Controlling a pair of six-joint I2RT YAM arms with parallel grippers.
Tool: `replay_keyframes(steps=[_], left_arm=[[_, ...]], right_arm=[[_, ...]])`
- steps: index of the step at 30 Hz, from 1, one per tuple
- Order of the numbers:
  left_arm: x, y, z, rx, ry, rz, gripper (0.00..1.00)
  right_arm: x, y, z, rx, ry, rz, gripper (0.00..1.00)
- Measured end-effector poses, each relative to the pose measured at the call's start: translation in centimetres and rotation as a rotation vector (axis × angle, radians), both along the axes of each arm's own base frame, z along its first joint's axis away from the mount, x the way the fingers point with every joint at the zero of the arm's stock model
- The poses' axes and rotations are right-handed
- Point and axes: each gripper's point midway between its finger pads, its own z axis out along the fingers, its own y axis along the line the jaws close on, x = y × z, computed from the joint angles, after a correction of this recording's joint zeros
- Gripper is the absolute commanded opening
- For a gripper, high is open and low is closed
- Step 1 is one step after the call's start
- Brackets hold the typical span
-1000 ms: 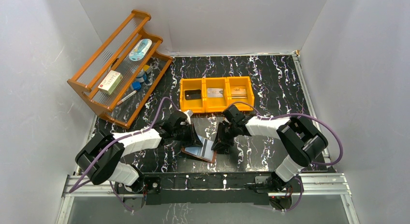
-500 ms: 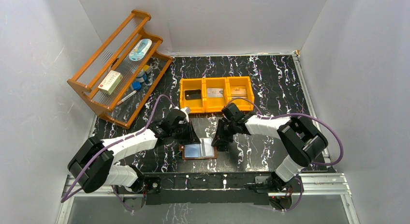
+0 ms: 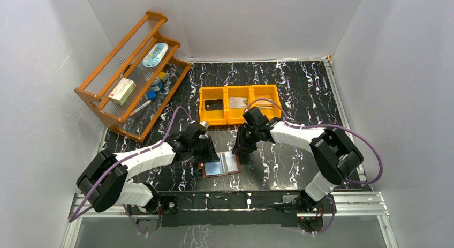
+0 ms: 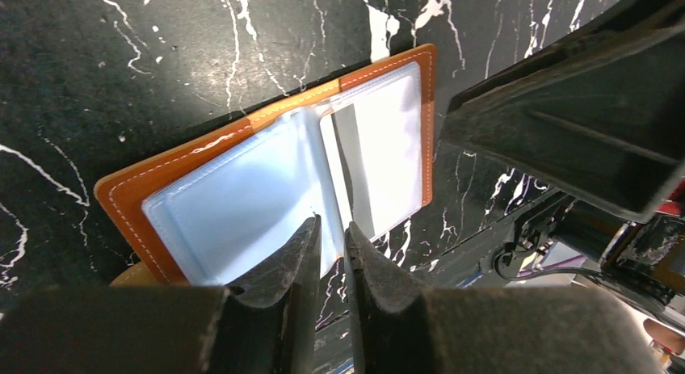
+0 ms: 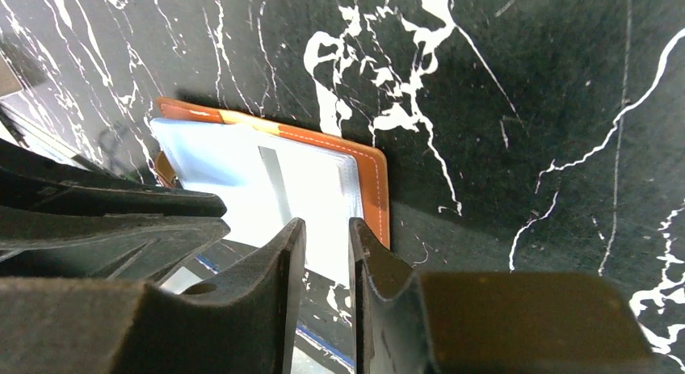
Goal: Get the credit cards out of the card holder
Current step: Remove the credit card from the card holder.
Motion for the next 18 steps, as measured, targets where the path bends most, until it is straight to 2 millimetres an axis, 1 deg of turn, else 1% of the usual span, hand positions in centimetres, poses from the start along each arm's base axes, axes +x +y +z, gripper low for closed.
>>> replay_keyframes(steps=[4, 9, 12, 15, 18], left_arm=[[-0.1, 0.4, -0.3, 0.018, 0.005, 0.007, 0.17], [-0.1, 0.4, -0.3, 0.02, 0.005, 0.008, 0.18], [-0.1, 0.3, -0.3, 0.016, 0.006, 0.005, 0.27], [-0.1, 0.0, -0.5, 0.006, 0.01, -0.002, 0.34], [-0.2, -0.3, -1.1, 0.005, 0.035, -0.005, 0.36]], right_arm=[[0.4, 0.1, 0.5, -0.02, -0.027, 0.022, 0.35], [-0.4, 0.1, -0.1, -0.074, -0.029, 0.063, 0.32], [-1.2, 0.3, -1.0, -0.111, -0.021, 0.092, 0.3], [-1.7, 0.4, -1.8, -0.163, -0.008, 0.104, 0.22], [-1.5, 0.7, -1.8, -0.193, -0.018, 0.101, 0.13]])
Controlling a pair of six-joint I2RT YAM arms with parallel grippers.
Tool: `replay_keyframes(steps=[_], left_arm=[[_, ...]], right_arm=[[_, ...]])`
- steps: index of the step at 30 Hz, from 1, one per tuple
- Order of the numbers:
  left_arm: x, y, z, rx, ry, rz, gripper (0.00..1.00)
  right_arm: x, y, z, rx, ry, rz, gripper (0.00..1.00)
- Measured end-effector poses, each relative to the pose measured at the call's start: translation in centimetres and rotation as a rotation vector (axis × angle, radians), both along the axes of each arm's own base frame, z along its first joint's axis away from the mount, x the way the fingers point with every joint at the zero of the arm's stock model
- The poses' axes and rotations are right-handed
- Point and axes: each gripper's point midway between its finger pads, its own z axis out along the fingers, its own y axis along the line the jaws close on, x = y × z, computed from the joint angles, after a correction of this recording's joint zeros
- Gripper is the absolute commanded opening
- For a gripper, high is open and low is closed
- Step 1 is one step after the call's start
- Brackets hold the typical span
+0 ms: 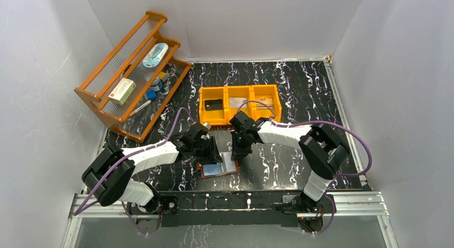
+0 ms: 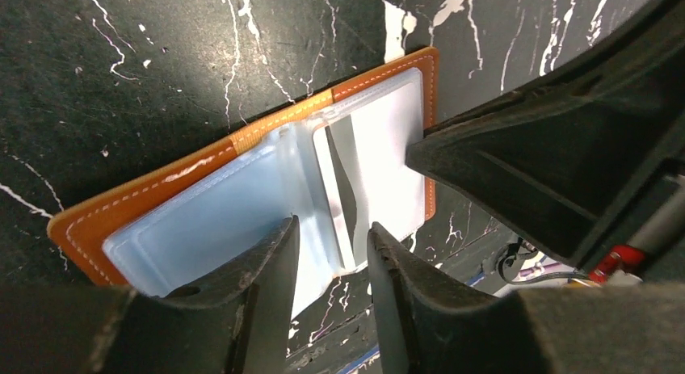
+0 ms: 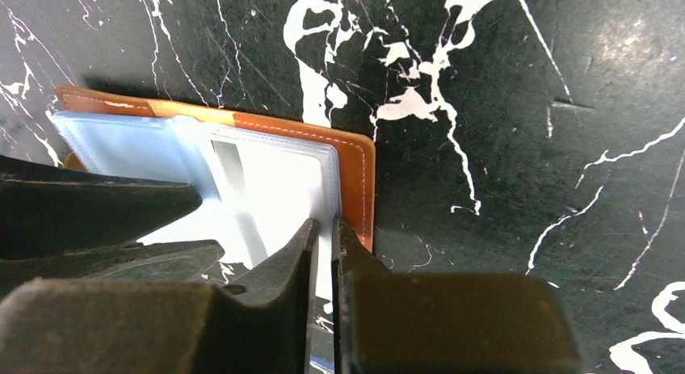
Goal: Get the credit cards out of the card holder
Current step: Remove the credit card from the card holder.
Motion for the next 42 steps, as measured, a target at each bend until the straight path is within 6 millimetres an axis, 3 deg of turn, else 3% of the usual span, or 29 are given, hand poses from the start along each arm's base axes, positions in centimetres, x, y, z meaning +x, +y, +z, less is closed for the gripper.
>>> replay_keyframes(steps=[6, 13, 22, 26, 37, 42], left_arm=[[0.0, -0.3, -0.6, -0.007, 0.033, 0.025, 0.41], [0.1, -0.9, -1.0, -0.031, 0.064, 0.048, 0.31], [-0.4, 0.4, -0.8, -0.051, 0.06, 0.157, 0.34], [-0.6, 1.1, -0.8, -0.054, 0.055, 0.2, 0.18], [-0.3, 0.9, -1.5, -0.041, 0.074, 0.214, 0.23], [-0.2, 0.5, -1.5, -0.053, 0.076, 0.207, 0.2]], right_arm=[[-0.1, 0.0, 0.0, -0.004, 0.006, -0.025, 0.02], [-0.5, 0.5, -0.1, 0.062, 0.025, -0.038, 0.02], [-0.8, 1.2, -0.2, 0.107, 0.067, -0.044, 0.02], [-1.0, 1.5, -0.2, 0.122, 0.077, -0.043, 0.02], [-1.0, 1.6, -0.2, 0.126, 0.084, -0.05, 0.02], [-0.9, 1.5, -0.2, 0.127, 0.084, -0.051, 0.02]])
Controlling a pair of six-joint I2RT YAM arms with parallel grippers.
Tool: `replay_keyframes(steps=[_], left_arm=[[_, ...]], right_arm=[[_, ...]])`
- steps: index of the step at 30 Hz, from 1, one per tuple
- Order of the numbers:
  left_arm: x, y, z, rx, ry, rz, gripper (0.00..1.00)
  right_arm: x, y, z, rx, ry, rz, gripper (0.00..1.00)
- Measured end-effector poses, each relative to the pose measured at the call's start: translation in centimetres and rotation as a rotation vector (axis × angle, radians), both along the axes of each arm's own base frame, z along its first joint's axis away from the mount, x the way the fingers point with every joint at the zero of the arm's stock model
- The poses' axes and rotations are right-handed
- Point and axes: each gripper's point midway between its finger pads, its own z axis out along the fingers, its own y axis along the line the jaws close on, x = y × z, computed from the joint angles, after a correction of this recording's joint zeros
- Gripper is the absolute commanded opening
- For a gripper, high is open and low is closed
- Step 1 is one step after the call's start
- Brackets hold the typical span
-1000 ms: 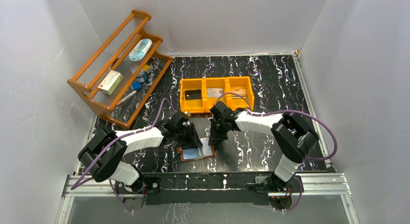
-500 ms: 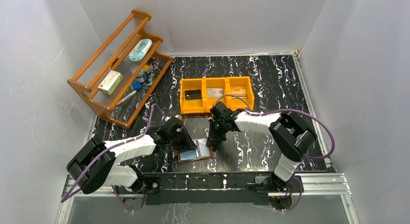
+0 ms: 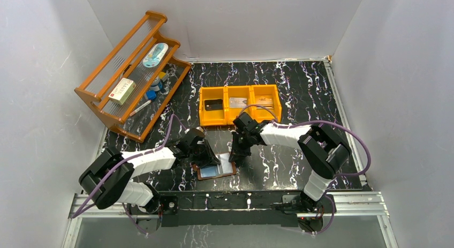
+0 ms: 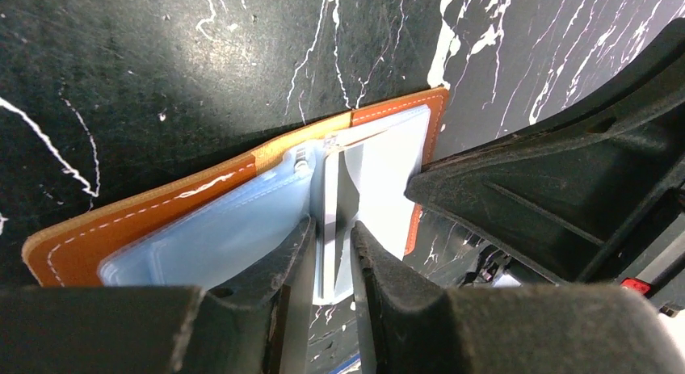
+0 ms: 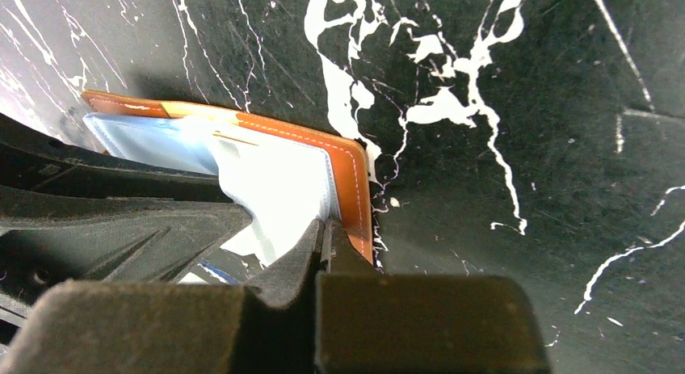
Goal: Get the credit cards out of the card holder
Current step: Remove the credit card from the card holder.
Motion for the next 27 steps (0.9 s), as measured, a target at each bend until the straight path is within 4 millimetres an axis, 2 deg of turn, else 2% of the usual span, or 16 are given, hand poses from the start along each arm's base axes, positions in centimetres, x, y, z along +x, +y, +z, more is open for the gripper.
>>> replay_keyframes(steps=[9, 14, 19, 23, 27], left_arm=[[0.3, -0.5, -0.4, -0.041, 0.006, 0.017, 0.05], [0.6, -0.9, -0.5, -0.065, 0.007, 0.021, 0.0], [0.8, -1.3, -0.4, -0.078, 0.0, 0.013, 0.0], [0.8, -1.2, -0.3, -0.075, -0.012, 0.007, 0.0], [0.9, -1.0, -0.2, -0.057, -0.034, 0.005, 0.0]], right_arm=[[0.1, -0.6, 0.0, 0.011, 0.015, -0.008, 0.01], [0.1, -1.1, 0.0, 0.013, 0.011, -0.004, 0.01], [0.2, -1.4, 0.0, 0.004, 0.01, -0.007, 0.04], [0.2, -1.4, 0.0, 0.0, 0.007, -0.011, 0.13], [0.3, -1.4, 0.0, -0.004, 0.003, -0.018, 0.26]])
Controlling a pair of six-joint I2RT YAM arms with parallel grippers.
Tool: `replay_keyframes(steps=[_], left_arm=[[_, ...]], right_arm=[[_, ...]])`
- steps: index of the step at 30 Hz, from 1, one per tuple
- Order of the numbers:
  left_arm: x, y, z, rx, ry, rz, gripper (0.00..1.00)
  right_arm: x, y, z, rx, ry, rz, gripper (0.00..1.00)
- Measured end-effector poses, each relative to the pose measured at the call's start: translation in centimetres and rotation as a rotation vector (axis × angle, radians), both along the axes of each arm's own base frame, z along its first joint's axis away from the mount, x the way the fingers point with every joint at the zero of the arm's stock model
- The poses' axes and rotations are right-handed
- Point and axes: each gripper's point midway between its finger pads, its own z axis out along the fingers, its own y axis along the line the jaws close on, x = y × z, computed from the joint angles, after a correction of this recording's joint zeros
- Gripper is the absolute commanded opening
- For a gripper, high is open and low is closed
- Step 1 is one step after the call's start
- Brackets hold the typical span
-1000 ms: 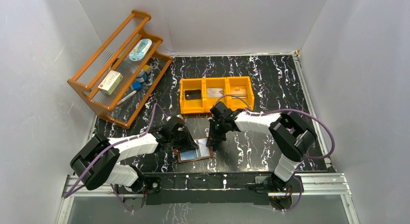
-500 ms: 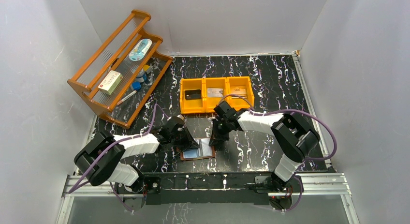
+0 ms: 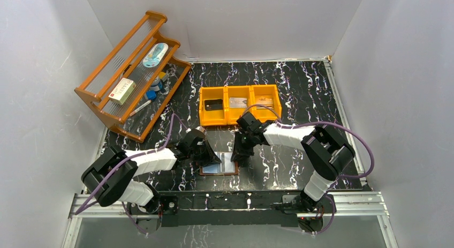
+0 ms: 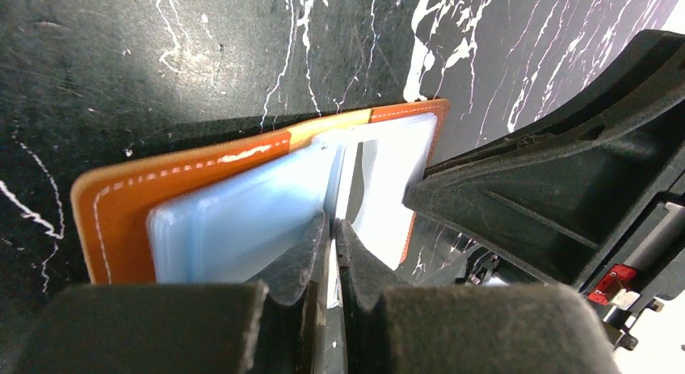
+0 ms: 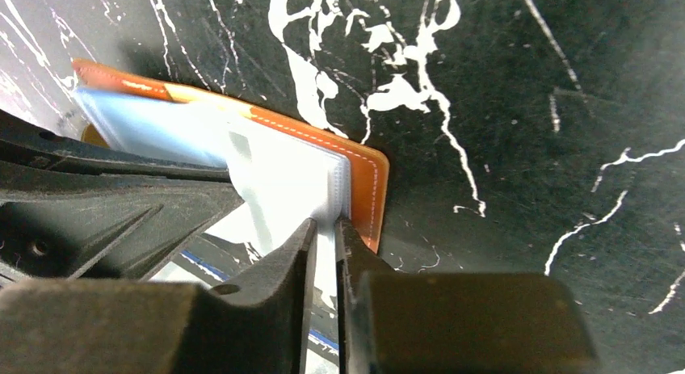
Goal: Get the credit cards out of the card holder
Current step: Remove the credit card from the card holder.
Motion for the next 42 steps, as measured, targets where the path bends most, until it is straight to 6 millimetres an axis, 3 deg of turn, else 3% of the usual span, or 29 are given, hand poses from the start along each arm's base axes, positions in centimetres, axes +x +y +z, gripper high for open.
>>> replay_keyframes(steps=[3, 14, 18, 22, 27, 32, 42], left_arm=[[0.2, 0.2, 0.2, 0.014, -0.028, -0.001, 0.0], [0.4, 0.7, 0.5, 0.046, -0.076, -0.025, 0.0], [0.5, 0.3, 0.2, 0.051, -0.06, -0.047, 0.13], [0.5, -0.3, 0.1, 0.021, -0.049, -0.059, 0.18], [0.8, -1.2, 0.1, -0.047, -0.035, -0.065, 0.14], [0.9, -1.8, 0.0, -0.107, -0.029, -0.081, 0.0], [1.2, -2.3, 0.1, -0.079, -0.049, -0.162, 0.0]], right_arm=[[0.0, 0.3, 0.1, 0.003, -0.008, 0.001, 0.33], [-0.1, 0.8, 0.4, 0.023, -0.018, 0.01, 0.35], [-0.1, 0.9, 0.4, 0.027, -0.015, 0.011, 0.33], [-0.1, 0.8, 0.4, 0.024, -0.01, 0.009, 0.31], [-0.1, 0.1, 0.2, 0.014, 0.009, 0.0, 0.24], [-0.1, -0.6, 0.1, 0.015, 0.032, -0.018, 0.22], [-0.1, -0.9, 0.4, 0.004, 0.037, -0.024, 0.47]])
